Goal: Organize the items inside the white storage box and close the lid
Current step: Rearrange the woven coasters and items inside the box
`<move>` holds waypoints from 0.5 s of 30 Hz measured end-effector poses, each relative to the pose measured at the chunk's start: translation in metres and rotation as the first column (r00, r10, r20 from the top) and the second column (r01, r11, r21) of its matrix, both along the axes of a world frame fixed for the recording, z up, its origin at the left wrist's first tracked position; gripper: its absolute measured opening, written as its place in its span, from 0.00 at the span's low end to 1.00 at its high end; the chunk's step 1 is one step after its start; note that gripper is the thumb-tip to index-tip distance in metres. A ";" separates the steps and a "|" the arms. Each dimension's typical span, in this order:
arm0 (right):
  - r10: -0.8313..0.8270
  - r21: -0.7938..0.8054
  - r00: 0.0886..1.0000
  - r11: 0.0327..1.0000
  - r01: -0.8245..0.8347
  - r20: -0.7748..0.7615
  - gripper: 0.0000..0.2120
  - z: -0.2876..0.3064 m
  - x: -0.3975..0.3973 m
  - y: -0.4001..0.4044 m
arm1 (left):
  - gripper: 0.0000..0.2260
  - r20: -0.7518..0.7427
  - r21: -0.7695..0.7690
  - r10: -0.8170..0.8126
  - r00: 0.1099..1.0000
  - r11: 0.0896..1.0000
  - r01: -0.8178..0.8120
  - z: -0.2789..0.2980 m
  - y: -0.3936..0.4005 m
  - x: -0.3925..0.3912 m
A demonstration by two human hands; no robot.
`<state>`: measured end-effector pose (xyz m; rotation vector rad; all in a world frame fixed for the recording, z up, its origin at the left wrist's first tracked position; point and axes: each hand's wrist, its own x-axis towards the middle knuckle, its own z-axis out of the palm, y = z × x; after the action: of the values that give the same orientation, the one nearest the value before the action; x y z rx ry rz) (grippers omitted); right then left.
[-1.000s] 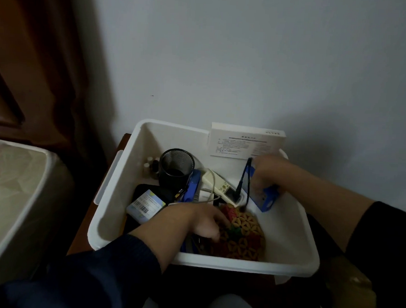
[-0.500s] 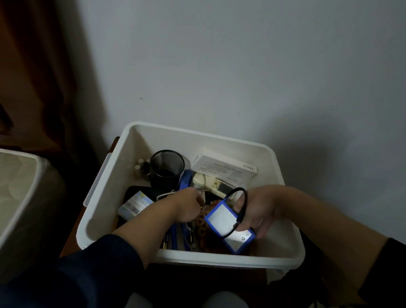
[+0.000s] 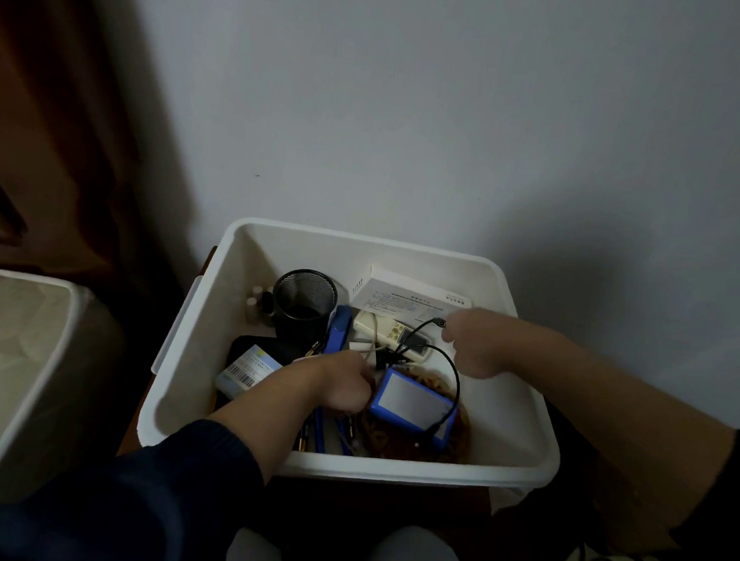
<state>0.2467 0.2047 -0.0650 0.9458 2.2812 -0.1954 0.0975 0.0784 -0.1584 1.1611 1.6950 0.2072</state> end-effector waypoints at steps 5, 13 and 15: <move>-0.188 -0.106 0.976 0.979 0.176 -0.113 0.24 -0.007 -0.001 -0.002 | 0.18 -0.051 -0.040 -0.111 0.993 0.993 0.109 0.006 0.000 0.002; -0.040 -0.086 0.810 0.996 -0.012 -0.585 0.16 0.002 -0.019 -0.004 | 0.34 -0.004 -0.096 -0.210 0.978 0.973 0.208 0.001 -0.006 0.006; 0.017 -0.103 0.910 0.993 -0.065 -0.415 0.12 -0.011 -0.024 -0.014 | 0.30 -0.014 -0.055 -0.217 0.976 0.975 0.216 -0.004 -0.005 0.008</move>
<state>0.2224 0.1907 -0.0756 0.8570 2.6383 -0.5496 0.1060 0.0732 -0.1620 1.3010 1.5673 0.0149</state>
